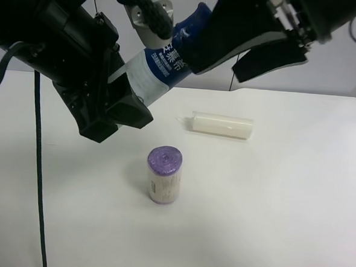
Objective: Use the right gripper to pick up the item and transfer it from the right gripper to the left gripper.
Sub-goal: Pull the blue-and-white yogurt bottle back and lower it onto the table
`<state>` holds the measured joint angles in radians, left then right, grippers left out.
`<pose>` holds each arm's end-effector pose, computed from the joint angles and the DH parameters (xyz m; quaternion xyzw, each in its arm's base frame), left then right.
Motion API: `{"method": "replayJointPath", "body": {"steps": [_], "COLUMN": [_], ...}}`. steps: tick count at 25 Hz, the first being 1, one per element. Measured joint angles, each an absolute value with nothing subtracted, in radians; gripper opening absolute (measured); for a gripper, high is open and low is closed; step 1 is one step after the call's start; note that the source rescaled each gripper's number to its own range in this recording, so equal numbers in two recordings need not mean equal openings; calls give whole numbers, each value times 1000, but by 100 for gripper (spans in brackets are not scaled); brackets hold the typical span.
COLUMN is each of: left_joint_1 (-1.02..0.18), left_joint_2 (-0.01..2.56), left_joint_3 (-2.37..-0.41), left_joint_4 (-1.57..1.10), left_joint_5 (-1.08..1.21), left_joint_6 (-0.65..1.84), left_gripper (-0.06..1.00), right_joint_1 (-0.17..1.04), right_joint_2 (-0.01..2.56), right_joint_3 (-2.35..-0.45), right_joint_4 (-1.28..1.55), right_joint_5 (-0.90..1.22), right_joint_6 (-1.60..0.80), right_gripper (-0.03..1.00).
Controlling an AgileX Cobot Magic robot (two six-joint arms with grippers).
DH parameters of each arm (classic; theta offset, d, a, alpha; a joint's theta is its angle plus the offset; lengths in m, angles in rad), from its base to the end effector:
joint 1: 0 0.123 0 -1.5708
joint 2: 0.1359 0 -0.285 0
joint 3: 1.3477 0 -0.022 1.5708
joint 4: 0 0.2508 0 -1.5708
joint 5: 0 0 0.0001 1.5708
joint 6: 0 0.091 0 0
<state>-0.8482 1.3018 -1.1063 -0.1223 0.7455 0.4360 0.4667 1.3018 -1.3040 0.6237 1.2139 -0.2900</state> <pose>0.1753 -0.2103 0.3320 0.5377 0.7650 -0.1251 0.3316 0.1989 0.1560 0.3836 -0.3048 0.8776 0.3215 0.1830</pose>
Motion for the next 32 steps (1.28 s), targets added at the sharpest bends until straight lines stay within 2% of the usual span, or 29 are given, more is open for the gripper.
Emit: {"method": "replayJointPath", "body": {"steps": [6, 18, 23, 32], "left_joint_1": [-848, -848, -848, -848], "left_joint_2": [1302, 1302, 1302, 1302], "left_joint_3": [-1106, -1106, -1106, -1106], "left_joint_4": [-122, -122, -122, -122], "left_joint_5": [745, 745, 745, 745], "left_joint_6": [436, 431, 425, 425], "left_gripper": [0, 0, 0, 0], "right_joint_1": [467, 467, 467, 467], "right_joint_2": [1108, 672, 459, 125], "right_joint_3": [-1239, -794, -621, -514], "right_joint_4": [405, 211, 179, 34], "right_joint_5": [1215, 1219, 1139, 1103], "right_joint_6": [-200, -193, -176, -17], "right_gripper": [99, 99, 100, 100]}}
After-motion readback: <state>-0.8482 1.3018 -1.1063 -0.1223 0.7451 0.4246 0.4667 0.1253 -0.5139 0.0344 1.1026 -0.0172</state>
